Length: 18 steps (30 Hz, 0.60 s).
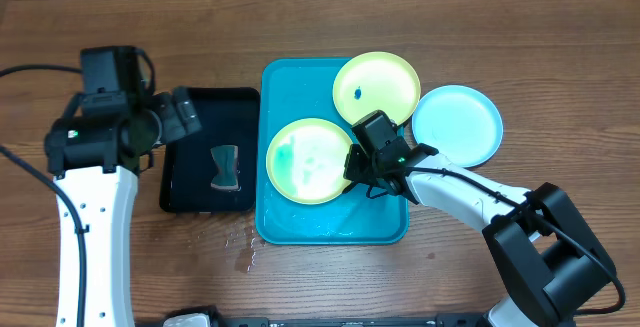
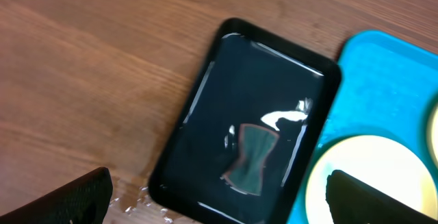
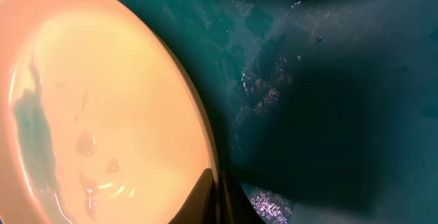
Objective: Clean dirty plates on tray and stack at the side
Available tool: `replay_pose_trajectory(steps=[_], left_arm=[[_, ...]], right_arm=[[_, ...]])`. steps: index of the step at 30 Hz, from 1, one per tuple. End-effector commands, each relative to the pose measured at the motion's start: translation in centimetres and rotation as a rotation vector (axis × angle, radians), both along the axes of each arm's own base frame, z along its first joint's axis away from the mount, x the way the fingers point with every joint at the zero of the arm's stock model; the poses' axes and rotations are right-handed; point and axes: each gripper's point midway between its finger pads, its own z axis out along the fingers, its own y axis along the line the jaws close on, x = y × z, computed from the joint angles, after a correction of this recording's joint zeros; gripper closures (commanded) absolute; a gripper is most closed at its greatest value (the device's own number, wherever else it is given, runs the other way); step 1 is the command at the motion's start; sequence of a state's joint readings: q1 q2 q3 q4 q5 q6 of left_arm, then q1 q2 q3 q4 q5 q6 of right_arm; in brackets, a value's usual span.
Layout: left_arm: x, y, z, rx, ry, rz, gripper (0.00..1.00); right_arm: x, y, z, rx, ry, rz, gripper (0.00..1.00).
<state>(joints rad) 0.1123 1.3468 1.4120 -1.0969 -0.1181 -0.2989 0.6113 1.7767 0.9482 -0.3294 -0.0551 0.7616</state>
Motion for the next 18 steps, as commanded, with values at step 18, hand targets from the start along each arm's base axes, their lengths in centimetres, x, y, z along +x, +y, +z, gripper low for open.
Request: replay_pose_trajectory(steps=[18], left_arm=[[-0.1,-0.4,-0.2,-0.064,0.008,0.010,0.00]], right_arm=[[0.2,0.4,0.1,0.005,-0.009,0.003,0.95]])
